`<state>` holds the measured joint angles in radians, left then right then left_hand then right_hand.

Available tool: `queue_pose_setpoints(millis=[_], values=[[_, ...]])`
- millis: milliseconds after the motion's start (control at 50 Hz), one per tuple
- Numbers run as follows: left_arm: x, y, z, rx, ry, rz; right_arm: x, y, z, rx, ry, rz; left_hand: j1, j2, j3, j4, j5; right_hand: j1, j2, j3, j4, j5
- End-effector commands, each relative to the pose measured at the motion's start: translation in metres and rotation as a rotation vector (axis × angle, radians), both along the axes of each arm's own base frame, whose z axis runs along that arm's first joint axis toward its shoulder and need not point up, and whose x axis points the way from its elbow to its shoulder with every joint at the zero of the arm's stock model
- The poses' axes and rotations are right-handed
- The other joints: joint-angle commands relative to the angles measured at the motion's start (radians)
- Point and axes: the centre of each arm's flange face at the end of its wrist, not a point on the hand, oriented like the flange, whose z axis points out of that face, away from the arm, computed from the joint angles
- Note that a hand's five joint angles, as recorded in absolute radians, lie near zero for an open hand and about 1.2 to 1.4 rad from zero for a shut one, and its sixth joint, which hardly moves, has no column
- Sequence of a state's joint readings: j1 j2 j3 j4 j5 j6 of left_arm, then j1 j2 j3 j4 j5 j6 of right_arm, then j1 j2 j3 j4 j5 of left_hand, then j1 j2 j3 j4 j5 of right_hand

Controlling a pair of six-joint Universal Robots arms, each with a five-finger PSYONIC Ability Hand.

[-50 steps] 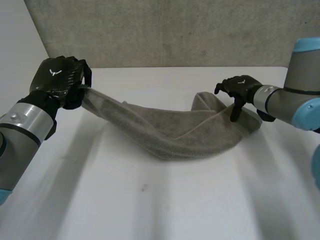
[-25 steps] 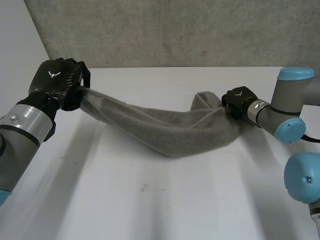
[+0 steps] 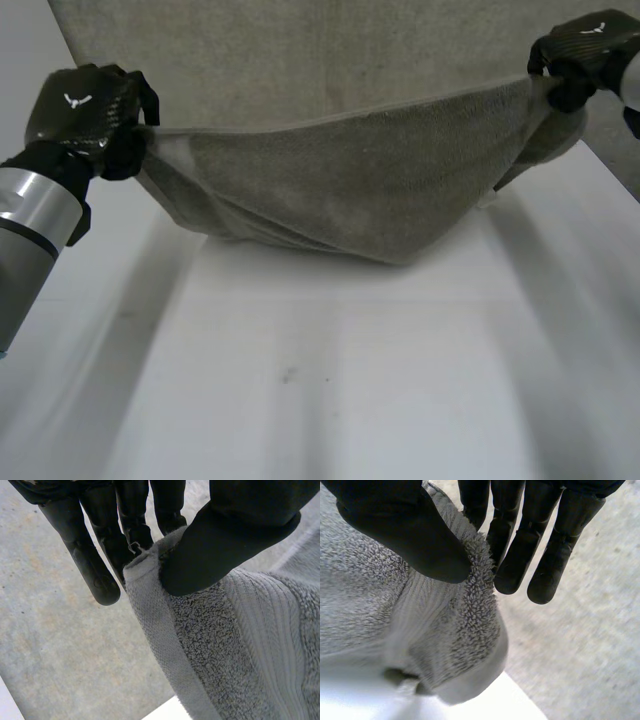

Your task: Fold the towel.

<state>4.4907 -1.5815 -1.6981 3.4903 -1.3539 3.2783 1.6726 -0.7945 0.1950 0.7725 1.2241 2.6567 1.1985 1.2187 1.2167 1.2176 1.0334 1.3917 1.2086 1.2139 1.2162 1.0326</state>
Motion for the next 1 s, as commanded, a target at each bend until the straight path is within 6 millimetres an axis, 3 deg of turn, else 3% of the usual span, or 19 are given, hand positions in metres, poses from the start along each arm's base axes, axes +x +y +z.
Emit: queue_pose_setpoints(millis=[20, 80, 220, 300, 380, 420, 460, 480, 520, 580, 620, 700, 800, 840, 860, 900, 940, 960, 1000], values=[[0.009, 0.007, 0.004, 0.067, 0.037, 0.007, -0.015, 0.056, 0.004, 0.227, 0.076, 0.019, 0.198, 0.178, 0.18, 0.179, 0.188, 0.005, 0.188, 0.182, 0.18, 0.189], [0.012, 0.006, -0.004, 0.115, 0.027, 0.018, -0.017, 0.075, -0.004, 0.266, 0.142, 0.047, 0.198, 0.178, 0.18, 0.179, 0.188, 0.005, 0.188, 0.182, 0.18, 0.189], [0.005, -0.008, -0.037, 0.215, -0.003, 0.006, -0.013, 0.078, -0.041, 0.303, 0.267, 0.106, 0.198, 0.178, 0.18, 0.179, 0.188, 0.005, 0.188, 0.182, 0.18, 0.189], [-0.002, -0.041, -0.054, 0.239, -0.023, 0.006, -0.004, 0.054, -0.064, 0.223, 0.279, 0.112, 0.198, 0.178, 0.18, 0.179, 0.188, 0.005, 0.188, 0.182, 0.18, 0.189], [-0.011, -0.071, -0.054, 0.199, -0.031, 0.0, 0.007, 0.024, -0.067, 0.066, 0.274, 0.091, 0.198, 0.178, 0.18, 0.179, 0.188, 0.005, 0.188, 0.182, 0.18, 0.189], [-0.016, -0.087, -0.046, 0.153, -0.029, -0.001, 0.014, 0.008, -0.059, -0.045, 0.265, 0.059, 0.198, 0.178, 0.18, 0.179, 0.188, 0.005, 0.188, 0.182, 0.18, 0.189], [-0.025, -0.121, -0.015, 0.016, 0.005, 0.001, 0.026, -0.021, -0.024, -0.319, 0.21, -0.031, 0.198, 0.178, 0.18, 0.179, 0.188, 0.005, 0.188, 0.182, 0.18, 0.189], [-0.025, -0.121, -0.015, 0.015, 0.005, 0.001, 0.026, -0.022, -0.024, -0.32, 0.21, -0.031, 0.198, 0.178, 0.18, 0.179, 0.188, 0.005, 0.188, 0.182, 0.18, 0.189], [-0.03, -0.142, 0.034, -0.165, 0.058, 0.002, 0.027, -0.038, 0.03, -0.605, 0.099, -0.123, 0.198, 0.178, 0.18, 0.179, 0.188, 0.005, 0.188, 0.182, 0.18, 0.189], [-0.031, -0.145, 0.061, -0.258, 0.094, 0.003, 0.027, -0.038, 0.058, -0.73, 0.03, -0.15, 0.198, 0.178, 0.18, 0.179, 0.188, 0.005, 0.188, 0.182, 0.18, 0.189], [-0.028, -0.146, 0.105, -0.403, 0.194, 0.023, 0.025, -0.031, 0.093, -0.868, -0.088, -0.169, 0.198, 0.178, 0.18, 0.179, 0.188, 0.005, 0.188, 0.182, 0.18, 0.189], [-0.024, -0.144, 0.121, -0.441, 0.282, 0.026, 0.023, -0.022, 0.106, -0.864, -0.145, -0.158, 0.198, 0.178, 0.18, 0.179, 0.188, 0.005, 0.188, 0.182, 0.18, 0.189], [-0.024, -0.141, 0.111, -0.377, 0.316, 0.015, 0.024, -0.019, 0.072, -0.648, -0.119, -0.133, 0.198, 0.178, 0.18, 0.179, 0.188, 0.005, 0.188, 0.182, 0.18, 0.189], [-0.024, -0.141, 0.08, -0.28, 0.284, 0.022, 0.025, -0.017, 0.04, -0.487, -0.076, -0.119, 0.198, 0.178, 0.18, 0.179, 0.188, 0.005, 0.188, 0.182, 0.18, 0.189], [-0.024, -0.141, 0.08, -0.279, 0.284, 0.022, 0.025, -0.017, 0.039, -0.487, -0.076, -0.118, 0.198, 0.178, 0.18, 0.179, 0.188, 0.005, 0.188, 0.182, 0.18, 0.189], [-0.023, -0.14, 0.063, -0.231, 0.27, 0.028, 0.023, -0.016, 0.004, -0.345, -0.029, -0.119, 0.198, 0.178, 0.18, 0.179, 0.188, 0.005, 0.188, 0.182, 0.18, 0.189], [-0.022, -0.137, 0.027, -0.127, 0.237, 0.029, 0.021, -0.017, -0.014, -0.285, -0.017, -0.121, 0.198, 0.178, 0.18, 0.179, 0.188, 0.005, 0.188, 0.182, 0.18, 0.189], [-0.022, -0.137, 0.027, -0.127, 0.236, 0.029, 0.021, -0.017, -0.014, -0.284, -0.016, -0.121, 0.198, 0.178, 0.18, 0.179, 0.188, 0.005, 0.188, 0.182, 0.18, 0.189], [-0.02, -0.131, -0.015, -0.003, 0.192, 0.007, 0.02, -0.014, -0.056, -0.162, 0.027, -0.107, 0.198, 0.178, 0.18, 0.179, 0.188, 0.005, 0.188, 0.182, 0.18, 0.189]])
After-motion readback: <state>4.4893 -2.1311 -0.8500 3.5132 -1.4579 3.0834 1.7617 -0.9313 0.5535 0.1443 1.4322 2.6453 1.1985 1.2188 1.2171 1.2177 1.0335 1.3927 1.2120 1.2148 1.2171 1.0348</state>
